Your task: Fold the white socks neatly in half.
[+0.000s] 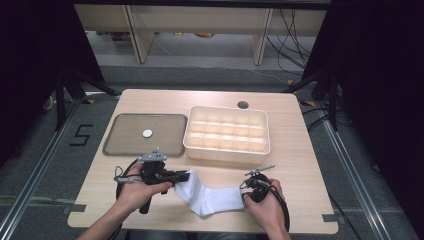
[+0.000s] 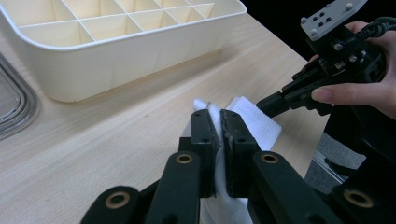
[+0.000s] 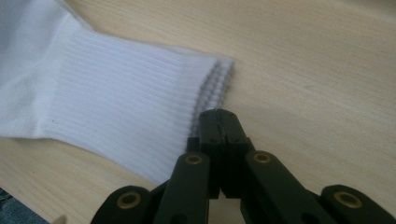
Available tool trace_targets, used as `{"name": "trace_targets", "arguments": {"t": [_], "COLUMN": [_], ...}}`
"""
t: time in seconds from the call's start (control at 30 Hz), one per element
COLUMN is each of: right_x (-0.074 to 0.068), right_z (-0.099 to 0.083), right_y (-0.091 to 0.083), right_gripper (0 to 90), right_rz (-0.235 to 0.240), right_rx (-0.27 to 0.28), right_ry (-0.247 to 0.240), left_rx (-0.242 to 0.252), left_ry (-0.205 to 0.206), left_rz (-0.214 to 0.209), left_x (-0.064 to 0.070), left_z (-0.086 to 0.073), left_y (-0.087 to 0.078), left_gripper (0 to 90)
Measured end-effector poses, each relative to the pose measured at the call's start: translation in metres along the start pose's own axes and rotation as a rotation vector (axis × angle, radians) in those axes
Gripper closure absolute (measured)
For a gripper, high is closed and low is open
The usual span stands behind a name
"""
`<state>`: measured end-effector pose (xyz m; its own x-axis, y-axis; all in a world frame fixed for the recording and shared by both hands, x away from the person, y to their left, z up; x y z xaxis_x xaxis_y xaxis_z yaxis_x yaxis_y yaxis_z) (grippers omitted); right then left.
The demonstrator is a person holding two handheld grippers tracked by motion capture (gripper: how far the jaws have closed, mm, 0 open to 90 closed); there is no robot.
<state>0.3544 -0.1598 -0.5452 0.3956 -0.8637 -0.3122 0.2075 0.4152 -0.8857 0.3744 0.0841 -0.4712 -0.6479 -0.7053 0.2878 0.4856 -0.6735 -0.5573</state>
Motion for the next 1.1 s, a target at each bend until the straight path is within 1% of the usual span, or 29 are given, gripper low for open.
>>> {"name": "trace_targets", "arguments": {"t": [0.07,0.13,0.17,0.2,0.23,0.27,0.33,0.37,0.43,0.5,0.53,0.57,0.6,0.63,0.67,0.77,0.8,0.83,0.87,0.97,1.0,1.03,1.07,1.1], "right_x": [-0.001,-0.002,-0.002,-0.003,-0.003,-0.004,-0.006,-0.004,-0.006,-0.007,-0.007,-0.007,-0.009,-0.009,-0.010,-0.009,-0.010,-0.010,-0.010,-0.010,-0.010,-0.010,-0.010,-0.010], "right_z": [0.000,0.000,0.000,0.000,0.000,0.000,0.000,0.000,0.000,0.001,0.000,0.000,0.001,0.001,0.002,0.002,0.002,0.002,0.002,0.002,0.002,0.002,0.002,0.002], "right_y": [0.001,0.002,0.002,0.003,0.003,0.003,0.004,0.004,0.005,0.006,0.006,0.006,0.006,0.006,0.008,0.008,0.008,0.008,0.008,0.008,0.008,0.008,0.008,0.008], "right_gripper": [89.9,89.8,89.8,89.7,89.7,89.7,89.6,89.6,89.6,89.4,89.3,89.3,89.2,89.2,89.2,89.2,89.1,89.1,89.1,89.1,89.2,89.1,89.1,89.1], "right_rz": [0.005,0.003,0.003,0.008,0.008,0.013,0.022,0.009,0.007,0.022,0.018,0.018,0.032,0.032,0.015,0.017,0.026,0.026,0.029,0.029,0.030,0.030,0.029,0.029], "right_rx": [-0.003,-0.004,-0.004,0.002,0.002,0.000,0.004,0.000,-0.006,-0.008,-0.016,-0.016,-0.010,-0.010,-0.010,-0.011,-0.009,-0.009,-0.010,-0.008,-0.008,-0.008,-0.007,-0.007], "right_ry": [-0.005,-0.009,-0.009,-0.004,-0.004,-0.006,-0.003,-0.011,-0.003,-0.016,-0.026,-0.026,-0.021,-0.021,-0.004,-0.015,-0.011,-0.011,-0.015,-0.015,-0.015,-0.015,-0.015,-0.015], "left_rx": [-0.001,-0.008,-0.008,-0.012,-0.009,-0.017,-0.024,-0.025,-0.025,-0.031,-0.028,-0.028,-0.034,-0.034,-0.037,-0.036,-0.045,-0.045,-0.044,-0.050,-0.049,-0.052,-0.056,-0.056], "left_ry": [0.000,0.000,0.000,0.003,0.001,0.003,0.005,0.004,0.003,0.000,-0.004,-0.004,0.000,0.000,0.003,0.014,0.020,0.020,0.018,0.025,0.023,0.025,0.029,0.029], "left_rz": [-0.001,0.011,0.011,0.002,0.014,0.004,0.010,0.004,0.011,-0.001,0.010,0.010,0.006,0.006,-0.002,0.006,0.020,0.020,0.011,0.014,0.005,0.004,0.015,0.015], "left_x": [0.001,0.001,0.001,0.001,0.001,0.001,0.001,0.002,0.003,0.003,0.004,0.004,0.004,0.004,0.005,0.005,0.005,0.005,0.006,0.007,0.007,0.007,0.008,0.008], "left_z": [0.000,0.000,0.000,0.000,0.000,-0.001,-0.001,-0.001,-0.002,-0.002,-0.002,-0.002,-0.002,-0.002,-0.001,0.000,0.000,0.000,0.000,0.000,0.000,0.000,0.000,0.000], "left_y": [0.001,0.003,0.003,0.004,0.005,0.007,0.007,0.008,0.009,0.010,0.012,0.012,0.012,0.012,0.012,0.013,0.014,0.014,0.016,0.017,0.019,0.019,0.020,0.020], "left_gripper": [84.2,84.2,84.2,84.2,84.2,84.2,84.2,84.2,84.2,84.2,84.2,84.2,84.2,84.2,84.1,84.1,84.1,84.1,84.2,84.1,84.1,84.1,84.1,84.1]}}
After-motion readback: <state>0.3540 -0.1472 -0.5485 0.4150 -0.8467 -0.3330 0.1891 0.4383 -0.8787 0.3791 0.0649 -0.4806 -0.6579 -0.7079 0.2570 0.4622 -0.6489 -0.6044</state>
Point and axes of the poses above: each handheld gripper's, and its own axes: y roughly forward along the jaws, z roughly out of its top, x roughly to its right, the point moved 7 cm from there along y, roughly forward along the jaws, and after that the axes turned 10 degrees about z, right-handed, at the moved point
